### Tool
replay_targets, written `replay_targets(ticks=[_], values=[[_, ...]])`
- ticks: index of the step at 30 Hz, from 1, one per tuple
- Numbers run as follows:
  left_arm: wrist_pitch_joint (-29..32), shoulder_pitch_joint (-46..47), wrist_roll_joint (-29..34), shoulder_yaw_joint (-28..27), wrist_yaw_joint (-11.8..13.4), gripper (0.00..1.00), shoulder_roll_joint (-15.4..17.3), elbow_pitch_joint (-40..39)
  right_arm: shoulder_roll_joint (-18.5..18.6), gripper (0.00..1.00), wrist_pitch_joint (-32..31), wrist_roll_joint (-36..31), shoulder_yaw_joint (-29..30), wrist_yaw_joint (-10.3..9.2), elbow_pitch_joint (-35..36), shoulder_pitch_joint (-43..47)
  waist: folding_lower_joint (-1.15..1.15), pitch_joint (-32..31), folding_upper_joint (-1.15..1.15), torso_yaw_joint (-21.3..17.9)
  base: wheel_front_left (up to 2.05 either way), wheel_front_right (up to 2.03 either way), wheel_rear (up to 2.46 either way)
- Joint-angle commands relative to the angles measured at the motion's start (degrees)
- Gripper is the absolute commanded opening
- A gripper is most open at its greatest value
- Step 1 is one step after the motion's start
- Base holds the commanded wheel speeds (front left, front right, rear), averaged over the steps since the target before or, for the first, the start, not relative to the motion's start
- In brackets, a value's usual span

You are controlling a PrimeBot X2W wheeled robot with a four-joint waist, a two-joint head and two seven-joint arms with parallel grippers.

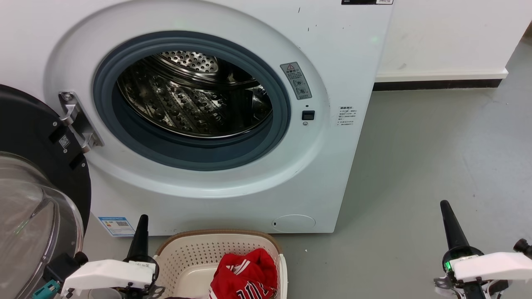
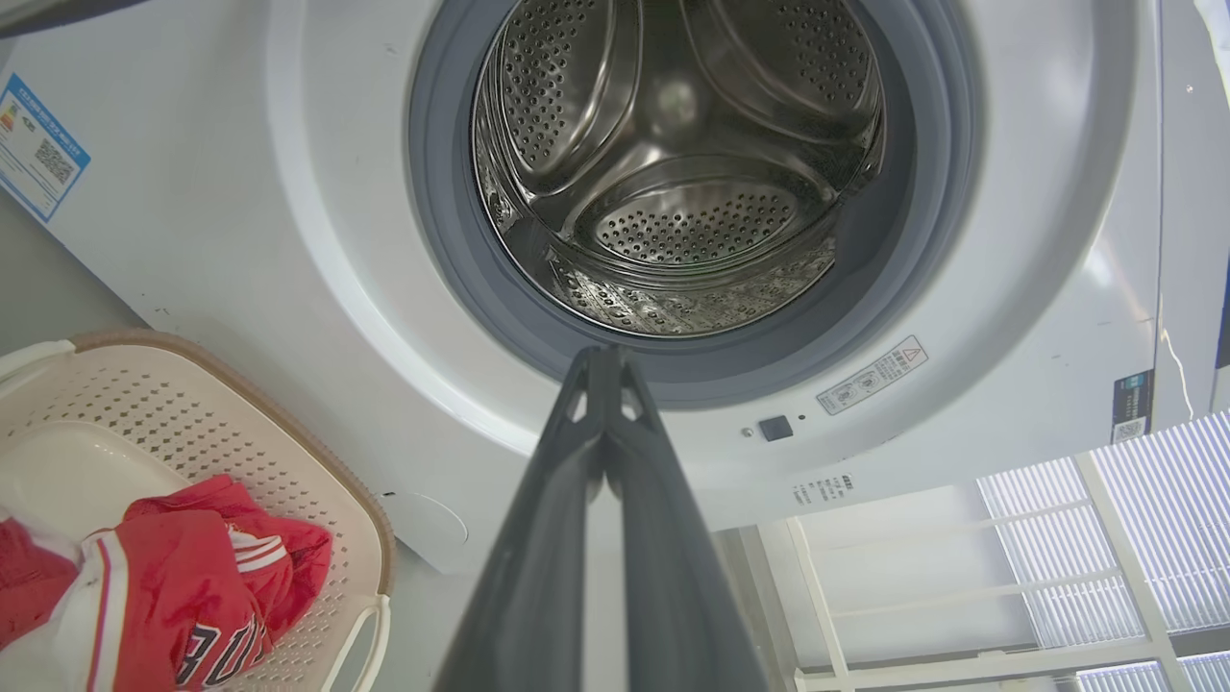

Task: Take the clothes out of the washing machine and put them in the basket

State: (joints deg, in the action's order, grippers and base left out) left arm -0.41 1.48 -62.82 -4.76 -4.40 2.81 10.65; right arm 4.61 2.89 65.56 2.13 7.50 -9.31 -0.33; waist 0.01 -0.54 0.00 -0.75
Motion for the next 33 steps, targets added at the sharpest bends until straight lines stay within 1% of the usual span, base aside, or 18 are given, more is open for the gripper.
replay_targets(ticks=[1,19,33], values=[[0.45,1.41,-1.91,-0.31,-0.41,0.0,0.1,-0.13,0.39,0.0,-0.55,1.97,0.2,0.0,0.05,-1.7,-0.01,0.02,0.0,0.03,0.0,0.0,0.0],[2.92,2.9,-12.28,-0.88,-1.48,0.0,0.1,1.24,0.29,0.0,-3.2,12.06,0.86,-0.01,-1.7,-3.43,-0.01,0.24,0.0,0.26,0.0,0.0,0.0],[4.53,3.77,-18.89,-1.28,-2.22,0.0,0.1,2.08,0.14,0.0,-4.96,18.42,1.39,-0.01,-2.87,-4.49,-0.01,0.4,0.0,0.42,0.0,0.0,0.0]])
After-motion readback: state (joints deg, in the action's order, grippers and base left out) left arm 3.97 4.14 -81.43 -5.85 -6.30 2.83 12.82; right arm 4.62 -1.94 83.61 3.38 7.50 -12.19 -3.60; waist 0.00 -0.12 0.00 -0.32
